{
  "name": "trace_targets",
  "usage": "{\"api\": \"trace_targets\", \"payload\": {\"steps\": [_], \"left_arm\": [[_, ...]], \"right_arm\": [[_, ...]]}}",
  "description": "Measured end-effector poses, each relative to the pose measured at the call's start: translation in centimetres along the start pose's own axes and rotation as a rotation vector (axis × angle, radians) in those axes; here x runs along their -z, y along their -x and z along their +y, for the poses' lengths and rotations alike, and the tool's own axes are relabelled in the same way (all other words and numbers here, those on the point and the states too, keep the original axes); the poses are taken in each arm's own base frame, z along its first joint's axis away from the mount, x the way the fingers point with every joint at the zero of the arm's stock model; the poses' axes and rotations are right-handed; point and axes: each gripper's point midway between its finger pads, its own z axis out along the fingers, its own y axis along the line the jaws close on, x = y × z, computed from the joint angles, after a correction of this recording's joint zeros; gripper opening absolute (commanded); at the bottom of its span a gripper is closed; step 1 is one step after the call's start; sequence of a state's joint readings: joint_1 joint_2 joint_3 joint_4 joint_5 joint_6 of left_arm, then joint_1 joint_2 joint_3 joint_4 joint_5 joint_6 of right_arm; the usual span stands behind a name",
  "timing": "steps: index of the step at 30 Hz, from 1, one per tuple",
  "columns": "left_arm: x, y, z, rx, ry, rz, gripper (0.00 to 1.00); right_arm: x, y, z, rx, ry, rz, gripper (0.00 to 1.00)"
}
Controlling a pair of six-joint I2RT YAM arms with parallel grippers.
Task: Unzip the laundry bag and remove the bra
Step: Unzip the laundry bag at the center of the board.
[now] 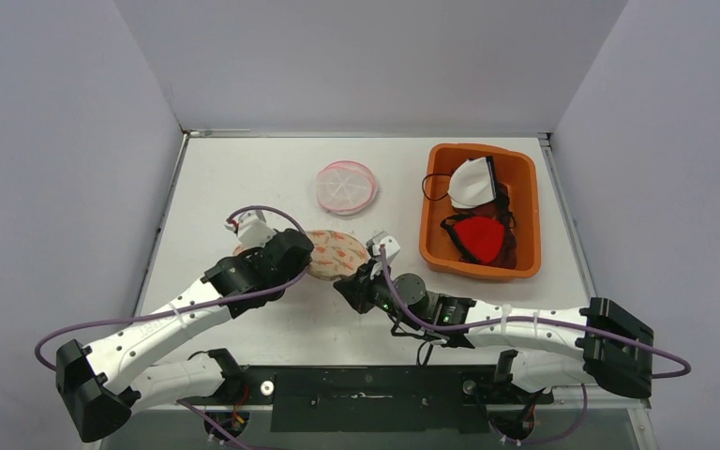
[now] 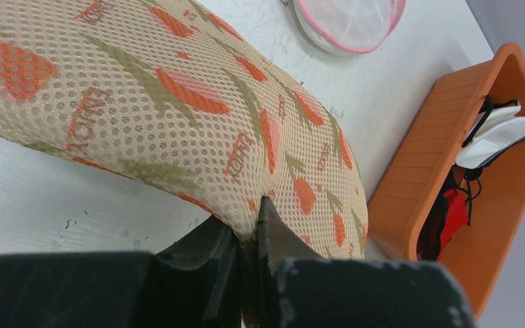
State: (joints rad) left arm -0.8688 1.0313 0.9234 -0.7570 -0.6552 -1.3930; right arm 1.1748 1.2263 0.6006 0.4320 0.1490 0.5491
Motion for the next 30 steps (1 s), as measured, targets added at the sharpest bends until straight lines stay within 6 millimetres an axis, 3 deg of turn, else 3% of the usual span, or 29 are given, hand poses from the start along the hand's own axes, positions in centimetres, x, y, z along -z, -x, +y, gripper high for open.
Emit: {"api": "trace_targets", "payload": {"steps": [7, 12, 20, 24, 28, 29, 30], "left_arm": [[-0.9, -1.4, 0.5, -0.058, -0.069, 0.018, 0.0], [-1.4, -3.8, 0.8, -0.128, -0.233, 0.071, 0.0], [-2.5, -7.9, -1.5, -0.323, -0.481, 0.141, 0.0], [-3.4, -9.8, -2.0, -0.397, -0.533, 0.189, 0.37], [-3.4, -10.3, -1.9, -0.415, -0.556, 0.196, 0.87], [-3.4, -10.3, -1.6, -0.403, -0.553, 0.199, 0.95], [-3.4, -10.4, -1.3, -0.4, -0.55, 0.201, 0.97]], "right_arm": [[1.0, -1.3, -1.5, 0.064, -0.076, 0.048, 0.05], [3.0, -2.7, -2.1, 0.09, -0.078, 0.066, 0.05], [5.1, -6.9, -2.8, 0.158, -0.067, 0.145, 0.05], [5.8, -8.8, -4.3, 0.167, -0.097, 0.174, 0.05], [6.2, -10.0, -5.3, 0.171, -0.126, 0.194, 0.05], [6.2, -10.3, -5.5, 0.17, -0.135, 0.199, 0.05], [6.2, -10.4, -5.6, 0.17, -0.139, 0.203, 0.05]]}}
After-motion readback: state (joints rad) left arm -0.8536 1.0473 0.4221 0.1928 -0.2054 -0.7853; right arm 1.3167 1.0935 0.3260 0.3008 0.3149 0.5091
